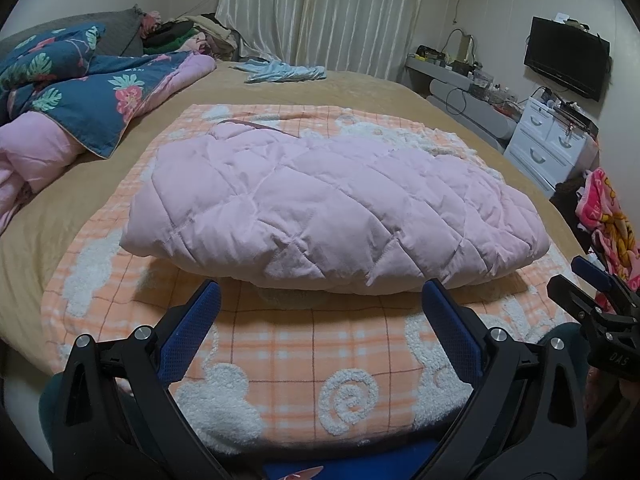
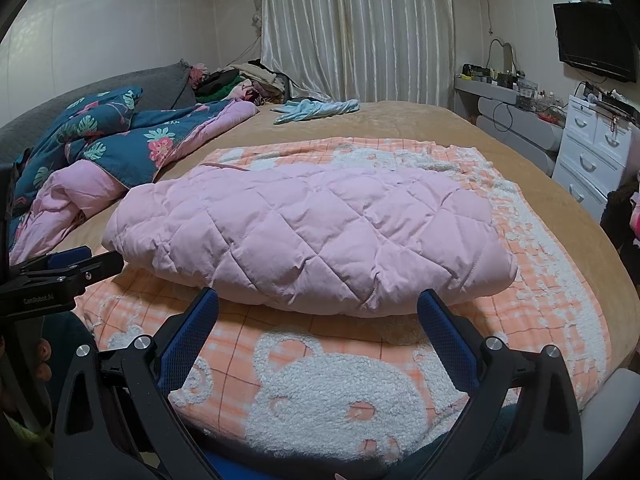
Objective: Fold large clothes
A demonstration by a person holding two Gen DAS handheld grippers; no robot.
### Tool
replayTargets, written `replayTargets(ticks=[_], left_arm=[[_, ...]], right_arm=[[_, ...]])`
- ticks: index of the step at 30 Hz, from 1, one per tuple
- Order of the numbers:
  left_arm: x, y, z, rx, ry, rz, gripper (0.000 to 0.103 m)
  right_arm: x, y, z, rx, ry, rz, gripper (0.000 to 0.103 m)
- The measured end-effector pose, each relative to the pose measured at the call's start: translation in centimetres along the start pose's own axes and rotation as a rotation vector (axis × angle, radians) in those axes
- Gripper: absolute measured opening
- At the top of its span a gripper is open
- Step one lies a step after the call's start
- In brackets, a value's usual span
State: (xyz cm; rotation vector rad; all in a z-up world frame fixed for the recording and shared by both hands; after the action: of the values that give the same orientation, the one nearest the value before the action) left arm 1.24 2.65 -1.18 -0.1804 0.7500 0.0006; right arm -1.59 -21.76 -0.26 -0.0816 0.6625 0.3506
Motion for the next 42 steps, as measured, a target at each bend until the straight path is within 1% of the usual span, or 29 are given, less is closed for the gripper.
replayTargets(ticks=[42], left_arm=[[-0.84, 0.36, 0.28, 0.002, -0.008, 0.006, 0.094]], right_arm=[[-0.07, 0.02, -0.03, -0.001, -0.001, 0.0, 0.099]])
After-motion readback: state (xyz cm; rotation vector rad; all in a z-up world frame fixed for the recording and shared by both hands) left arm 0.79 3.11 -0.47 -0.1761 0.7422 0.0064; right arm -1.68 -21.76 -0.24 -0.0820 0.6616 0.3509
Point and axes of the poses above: each gripper's, at about its wrist camera, not at the fingertips, and x roughly the way its jaws point, y to its left, z to its top, the point moved 4 cm from there along x, roughly the way its jaws point, and after that the axes turned 2 degrees about y, right-handed, at the moved point
